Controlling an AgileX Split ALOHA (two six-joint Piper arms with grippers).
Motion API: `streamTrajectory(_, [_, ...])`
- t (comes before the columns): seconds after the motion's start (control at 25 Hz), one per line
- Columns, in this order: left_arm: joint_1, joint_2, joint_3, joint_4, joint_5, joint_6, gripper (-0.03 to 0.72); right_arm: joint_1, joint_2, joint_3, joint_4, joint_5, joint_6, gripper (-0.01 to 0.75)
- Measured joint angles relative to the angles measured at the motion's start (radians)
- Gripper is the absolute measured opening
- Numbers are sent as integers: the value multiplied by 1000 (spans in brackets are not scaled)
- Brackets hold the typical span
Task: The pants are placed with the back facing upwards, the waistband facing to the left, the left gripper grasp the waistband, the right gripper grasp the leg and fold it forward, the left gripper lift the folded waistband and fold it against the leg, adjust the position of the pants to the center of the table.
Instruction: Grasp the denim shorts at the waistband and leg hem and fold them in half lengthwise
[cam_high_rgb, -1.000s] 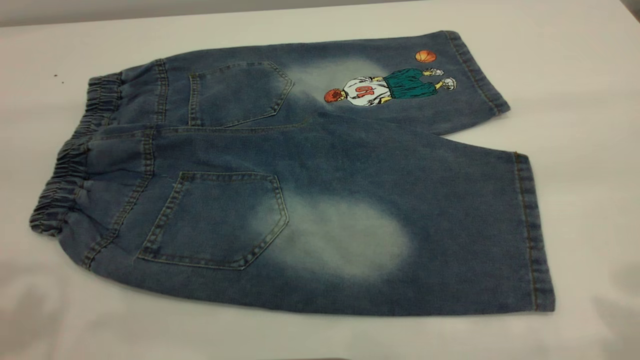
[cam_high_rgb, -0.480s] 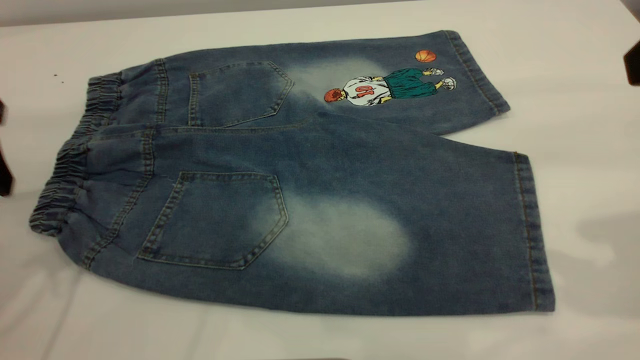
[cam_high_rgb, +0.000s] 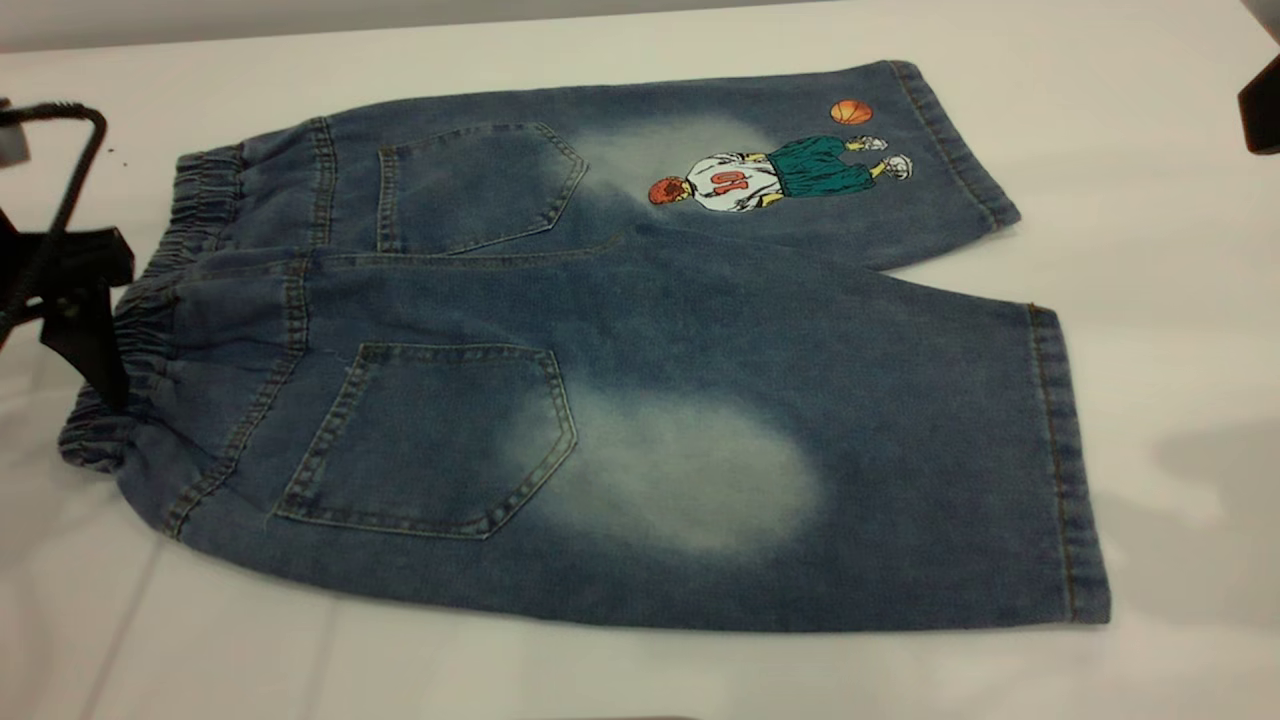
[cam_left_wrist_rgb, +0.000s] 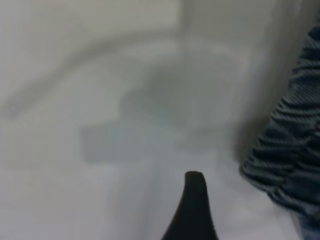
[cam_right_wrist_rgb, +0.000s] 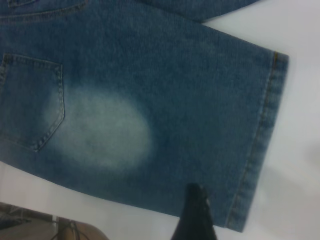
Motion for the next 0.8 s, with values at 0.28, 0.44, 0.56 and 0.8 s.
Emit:
streamTrajectory(0.28, [-35,55,-3,-38,-62,38,570,0,0,-1,0,-2,0,488])
streamTrajectory(0.44, [-57,86,-4,-48,-83,43,570,0,0,-1,3,-2,0,488])
streamTrajectory(0.56, [-58,110,-14,-52,-78,45,568,0,0,-1,5,-2,0,488])
streamTrajectory(0.8, [-60,123,-23,-76,-76,48,402,0,0,0,12,12,0,488])
